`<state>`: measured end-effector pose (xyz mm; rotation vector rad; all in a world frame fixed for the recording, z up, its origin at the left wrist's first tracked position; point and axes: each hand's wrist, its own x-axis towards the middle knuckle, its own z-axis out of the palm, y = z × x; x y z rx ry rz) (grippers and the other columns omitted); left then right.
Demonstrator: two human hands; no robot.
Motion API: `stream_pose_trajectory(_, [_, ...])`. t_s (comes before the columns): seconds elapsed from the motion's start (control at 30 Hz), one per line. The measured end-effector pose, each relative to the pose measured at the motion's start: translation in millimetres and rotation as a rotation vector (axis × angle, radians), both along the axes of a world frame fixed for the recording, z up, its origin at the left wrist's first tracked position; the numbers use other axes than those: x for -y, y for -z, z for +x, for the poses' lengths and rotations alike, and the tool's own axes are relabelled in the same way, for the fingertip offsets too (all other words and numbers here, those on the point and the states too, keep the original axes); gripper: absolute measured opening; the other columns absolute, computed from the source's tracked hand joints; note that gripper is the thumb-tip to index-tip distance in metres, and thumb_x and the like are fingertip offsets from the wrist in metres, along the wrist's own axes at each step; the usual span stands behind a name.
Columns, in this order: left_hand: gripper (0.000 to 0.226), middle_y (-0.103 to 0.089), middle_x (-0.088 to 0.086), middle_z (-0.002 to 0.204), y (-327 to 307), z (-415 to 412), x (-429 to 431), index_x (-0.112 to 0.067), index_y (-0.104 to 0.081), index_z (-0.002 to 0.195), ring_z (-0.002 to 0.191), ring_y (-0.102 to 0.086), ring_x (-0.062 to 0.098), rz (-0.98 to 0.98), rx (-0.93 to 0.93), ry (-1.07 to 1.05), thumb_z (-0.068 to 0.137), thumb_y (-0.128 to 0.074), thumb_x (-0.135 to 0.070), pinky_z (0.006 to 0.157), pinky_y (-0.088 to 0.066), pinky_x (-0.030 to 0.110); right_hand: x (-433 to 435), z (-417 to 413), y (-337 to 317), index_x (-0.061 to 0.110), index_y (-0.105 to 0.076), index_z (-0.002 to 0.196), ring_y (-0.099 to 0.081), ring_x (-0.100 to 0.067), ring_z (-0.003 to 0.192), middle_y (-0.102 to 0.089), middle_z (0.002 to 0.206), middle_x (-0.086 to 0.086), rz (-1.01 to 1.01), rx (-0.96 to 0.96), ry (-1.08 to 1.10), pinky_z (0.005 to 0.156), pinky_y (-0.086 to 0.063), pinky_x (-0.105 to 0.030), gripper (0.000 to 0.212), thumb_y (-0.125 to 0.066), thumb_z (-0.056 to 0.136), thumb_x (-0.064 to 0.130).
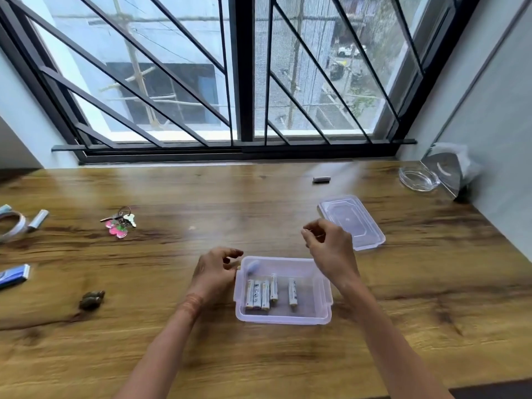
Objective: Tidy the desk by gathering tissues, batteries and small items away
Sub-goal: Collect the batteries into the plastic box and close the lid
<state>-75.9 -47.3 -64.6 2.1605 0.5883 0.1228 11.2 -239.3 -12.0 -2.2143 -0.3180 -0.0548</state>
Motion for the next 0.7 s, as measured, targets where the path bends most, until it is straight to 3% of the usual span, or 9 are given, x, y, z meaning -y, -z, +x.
stream_pose_trajectory(0.13, [0.035, -0.071, -0.007, 0.096, 4.9, 4.7, -2.8, -0.019, -0.068, 0.108, 0.083, -0.062, -0.002, 0.011, -0.023, 0.098, 0.074, -0.072, -0.024, 0.073, -0.049, 0.014, 3.0, 30.3, 3.6, 0.008, -0.068, 0.093, -0.063, -0.018, 0.082, -0.070, 0.088, -0.007, -0.043, 0.026, 0.027, 0.074, -0.050, -0.028, 0.012, -0.061, 0.087, 0.017])
stream_pose_trajectory(0.2, [0.027, -0.072, -0.005, 0.100, 9.7, 6.6, -5.5, -0.018, -0.069, 0.106, 0.088, -0.063, 0.000, -0.046, 0.001, 0.041, 0.080, -0.066, -0.015, 0.084, -0.050, 0.018, 1.8, 53.9, 7.8, 0.006, -0.067, 0.098, -0.061, -0.017, 0.087, -0.070, 0.096, -0.008, -0.094, 0.056, 0.020, 0.075, -0.046, -0.024, 0.015, -0.060, 0.087, 0.015])
stream_pose_trajectory(0.27, [0.022, -0.072, -0.004, 0.100, 12.4, 10.1, -8.9, -0.016, -0.070, 0.104, 0.091, -0.064, 0.003, -0.107, 0.020, -0.017, 0.083, -0.065, -0.013, 0.087, -0.046, 0.018, -0.5, 85.1, 13.8, 0.005, -0.063, 0.107, -0.060, -0.023, 0.101, -0.066, 0.108, -0.012, -0.170, 0.079, 0.000, 0.082, -0.046, -0.030, 0.021, -0.057, 0.088, 0.013])
stream_pose_trajectory(0.37, [0.020, -0.073, -0.006, 0.094, 14.4, 17.8, -11.4, -0.019, -0.071, 0.098, 0.089, -0.065, 0.003, -0.156, 0.013, -0.050, 0.079, -0.071, -0.024, 0.087, -0.049, 0.022, -4.5, 141.5, 24.1, 0.004, -0.054, 0.121, -0.048, -0.029, 0.118, -0.054, 0.127, -0.015, -0.353, 0.086, -0.064, 0.093, -0.041, -0.038, 0.033, -0.051, 0.088, 0.006])
stream_pose_trajectory(0.57, [0.015, -0.073, -0.003, 0.085, 14.8, 32.9, -12.6, -0.019, -0.071, 0.087, 0.084, -0.068, 0.012, -0.154, -0.057, -0.039, 0.075, -0.075, -0.026, 0.081, -0.053, 0.026, -17.1, 219.9, 35.5, 0.005, -0.036, 0.133, -0.034, -0.034, 0.127, -0.031, 0.143, -0.015, -0.763, 0.045, -0.161, 0.097, -0.038, -0.043, 0.046, -0.041, 0.088, -0.002])
stream_pose_trajectory(0.63, [0.019, -0.073, 0.001, 0.083, 13.1, 36.7, -15.2, -0.018, -0.070, 0.085, 0.083, -0.068, 0.015, -0.144, -0.093, -0.007, 0.071, -0.078, -0.028, 0.078, -0.053, 0.026, -19.0, 229.4, 39.3, 0.007, -0.044, 0.128, -0.042, -0.034, 0.122, -0.041, 0.139, -0.015, -0.792, 0.029, -0.188, 0.092, -0.042, -0.042, 0.043, -0.039, 0.086, -0.003])
stream_pose_trajectory(0.7, [0.021, -0.073, 0.002, 0.081, 12.5, 41.1, -16.5, -0.017, -0.069, 0.080, 0.079, -0.068, 0.016, -0.108, -0.138, 0.031, 0.067, -0.081, -0.029, 0.079, -0.054, 0.028, -21.2, 232.4, 47.6, 0.005, -0.057, 0.112, -0.053, -0.034, 0.106, -0.057, 0.120, -0.018, -0.762, 0.087, -0.182, 0.079, -0.045, -0.038, 0.031, -0.040, 0.087, 0.000])
